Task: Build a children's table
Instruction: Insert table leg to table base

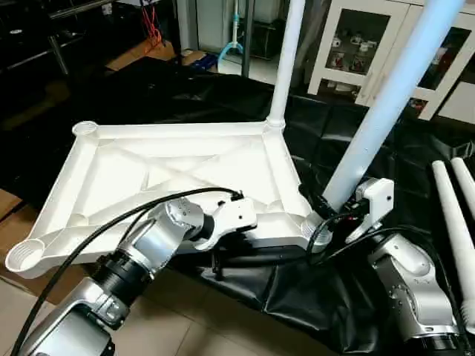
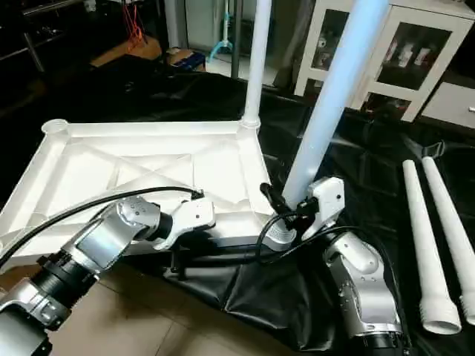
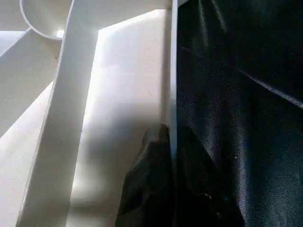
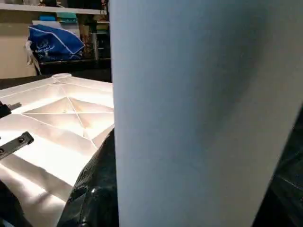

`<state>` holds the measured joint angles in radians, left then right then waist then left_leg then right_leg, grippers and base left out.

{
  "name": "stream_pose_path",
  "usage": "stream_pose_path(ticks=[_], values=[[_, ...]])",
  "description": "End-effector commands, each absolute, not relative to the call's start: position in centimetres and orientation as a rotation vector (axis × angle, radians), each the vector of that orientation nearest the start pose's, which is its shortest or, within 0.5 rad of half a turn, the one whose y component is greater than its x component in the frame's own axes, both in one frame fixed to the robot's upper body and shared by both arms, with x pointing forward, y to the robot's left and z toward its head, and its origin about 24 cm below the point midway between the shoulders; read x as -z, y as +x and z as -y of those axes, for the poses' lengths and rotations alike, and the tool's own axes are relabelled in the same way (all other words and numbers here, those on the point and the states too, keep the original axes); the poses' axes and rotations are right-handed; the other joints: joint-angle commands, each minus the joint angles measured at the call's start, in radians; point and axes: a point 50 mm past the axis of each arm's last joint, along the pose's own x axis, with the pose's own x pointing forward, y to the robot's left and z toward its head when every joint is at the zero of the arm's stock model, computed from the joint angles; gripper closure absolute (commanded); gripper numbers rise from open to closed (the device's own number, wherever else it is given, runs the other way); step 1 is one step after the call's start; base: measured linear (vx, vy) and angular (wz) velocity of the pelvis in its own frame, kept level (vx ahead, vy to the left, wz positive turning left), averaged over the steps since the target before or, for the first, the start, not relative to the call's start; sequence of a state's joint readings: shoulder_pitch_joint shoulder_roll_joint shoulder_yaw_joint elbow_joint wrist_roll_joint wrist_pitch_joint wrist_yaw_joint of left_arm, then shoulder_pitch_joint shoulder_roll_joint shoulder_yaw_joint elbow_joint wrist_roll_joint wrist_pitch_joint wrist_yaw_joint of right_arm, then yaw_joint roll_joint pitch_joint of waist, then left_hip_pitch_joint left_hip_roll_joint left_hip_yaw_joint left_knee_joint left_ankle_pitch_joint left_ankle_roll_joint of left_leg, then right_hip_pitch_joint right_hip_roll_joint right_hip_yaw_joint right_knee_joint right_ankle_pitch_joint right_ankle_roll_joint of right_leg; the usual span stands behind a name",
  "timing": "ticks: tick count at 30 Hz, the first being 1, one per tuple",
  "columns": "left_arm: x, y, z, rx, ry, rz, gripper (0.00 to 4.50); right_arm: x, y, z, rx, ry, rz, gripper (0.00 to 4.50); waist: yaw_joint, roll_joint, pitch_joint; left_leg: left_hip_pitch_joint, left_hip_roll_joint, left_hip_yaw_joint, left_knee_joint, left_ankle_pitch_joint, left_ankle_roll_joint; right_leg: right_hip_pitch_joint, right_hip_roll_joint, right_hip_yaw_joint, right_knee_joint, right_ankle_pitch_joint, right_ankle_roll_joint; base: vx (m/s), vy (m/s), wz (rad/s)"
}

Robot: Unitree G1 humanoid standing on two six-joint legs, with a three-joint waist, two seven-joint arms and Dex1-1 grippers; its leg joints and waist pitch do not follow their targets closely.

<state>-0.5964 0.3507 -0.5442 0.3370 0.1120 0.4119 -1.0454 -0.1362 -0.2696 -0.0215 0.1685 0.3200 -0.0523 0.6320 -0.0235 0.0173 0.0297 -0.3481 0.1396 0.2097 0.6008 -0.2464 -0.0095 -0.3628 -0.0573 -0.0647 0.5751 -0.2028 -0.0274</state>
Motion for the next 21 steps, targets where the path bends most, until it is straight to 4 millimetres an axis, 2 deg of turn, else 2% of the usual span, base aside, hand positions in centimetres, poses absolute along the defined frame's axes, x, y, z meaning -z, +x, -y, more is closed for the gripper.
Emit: stream_pose_path(ticks=[1, 8, 10, 11, 12, 13, 15, 17, 19, 20, 21], values=[[-4.9, 30.4, -8.5, 1.287, 0.614, -0.587, 4.5, -0.1, 25.4, 18.5, -0.553, 0.063, -0.236, 2.73, -0.004, 0.016, -0.021, 0.009, 0.119, -0.067, -0.105, -0.292, -0.011, 0.013, -0.119, 0.072, -0.075, -0.228, -0.238, 0.0, 0.0, 0.0], [-5.1, 30.3, -8.5, 1.282, 0.557, -0.571, 4.5, 0.0, 25.4, 18.5, -0.55, 0.06, -0.239, 2.73, -0.005, 0.017, -0.023, 0.008, 0.119, -0.067, -0.105, -0.287, -0.009, 0.013, -0.119, 0.072, -0.075, -0.232, -0.232, 0.0, 0.0, 0.0], [-5.2, 30.5, -8.4, 1.257, 0.534, -0.567, 4.5, 0.0, 25.4, 18.5, -0.546, 0.055, -0.241, 2.73, -0.005, 0.016, -0.023, 0.008, 0.12, -0.067, -0.105, -0.285, -0.008, 0.013, -0.118, 0.072, -0.075, -0.229, -0.233, 0.0, 0.0, 0.0], [-5.3, 30.6, -8.2, 1.224, 0.499, -0.568, 4.5, 0.1, 25.5, 18.6, -0.532, 0.042, -0.248, 2.73, -0.007, 0.011, -0.025, 0.008, 0.12, -0.065, -0.104, -0.282, -0.01, 0.014, -0.118, 0.072, -0.074, -0.226, -0.235, 0.0, 0.0, 0.0], [-5.4, 30.7, -8.1, 1.205, 0.479, -0.569, 4.5, 0.2, 25.6, 18.6, -0.522, 0.033, -0.253, 2.73, -0.006, 0.014, -0.024, 0.009, 0.121, -0.066, -0.105, -0.279, -0.013, 0.013, -0.119, 0.072, -0.074, -0.231, -0.237, 0.0, 0.0, 0.0], [-5.5, 30.8, -7.9, 1.19, 0.456, -0.57, 4.5, 0.3, 25.8, 18.7, -0.504, 0.018, -0.263, 2.73, -0.007, 0.011, -0.025, 0.007, 0.119, -0.066, -0.103, -0.274, -0.011, 0.014, -0.119, 0.072, -0.074, -0.231, -0.238, 0.0, 0.0, 0.0], [-5.7, 31.0, -7.4, 1.166, 0.419, -0.568, 4.5, 0.7, 26.3, 18.8, -0.447, -0.013, -0.287, 2.73, -0.009, 0.01, -0.023, 0.005, 0.117, -0.066, -0.102, -0.27, -0.006, 0.013, -0.121, 0.072, -0.075, -0.256, -0.236, 0.0, 0.0, 0.0], [-6.1, 31.3, -6.3, 1.126, 0.361, -0.559, 4.5, 1.3, 27.6, 19.1, -0.299, -0.03, -0.328, 2.73, -0.009, 0.009, -0.023, 0.005, 0.115, -0.066, -0.099, -0.266, 0.0, 0.011, -0.124, 0.073, -0.081, -0.303, -0.229, 0.0, 0.0, 0.0], [-6.5, 31.5, -5.5, 1.095, 0.315, -0.551, 4.5, 1.5, 28.5, 19.0, -0.211, -0.029, -0.349, 2.73, -0.018, 0.011, -0.024, -0.001, 0.111, -0.071, -0.098, -0.269, -0.005, 0.013, -0.124, 0.069, -0.086, -0.37, -0.209, 0.0, 0.0, 0.0], [-6.6, 31.6, -5.3, 1.087, 0.309, -0.549, 4.5, 1.5, 28.7, 18.9, -0.191, -0.026, -0.352, 2.73, -0.021, 0.011, -0.023, 0.001, 0.109, -0.07, -0.095, -0.273, -0.002, 0.009, -0.122, 0.069, -0.089, -0.378, -0.207, 0.0, 0.0, 0.0], [-7.1, 31.8, -4.0, 1.04, 0.273, -0.542, 4.5, 1.6, 30.1, 18.4, -0.084, -0.012, -0.369, 2.73, -0.028, 0.011, -0.023, 0.005, 0.109, -0.068, -0.094, -0.283, -0.004, 0.003, -0.121, 0.07, -0.089, -0.391, -0.208, 0.0, 0.0, 0.0]])
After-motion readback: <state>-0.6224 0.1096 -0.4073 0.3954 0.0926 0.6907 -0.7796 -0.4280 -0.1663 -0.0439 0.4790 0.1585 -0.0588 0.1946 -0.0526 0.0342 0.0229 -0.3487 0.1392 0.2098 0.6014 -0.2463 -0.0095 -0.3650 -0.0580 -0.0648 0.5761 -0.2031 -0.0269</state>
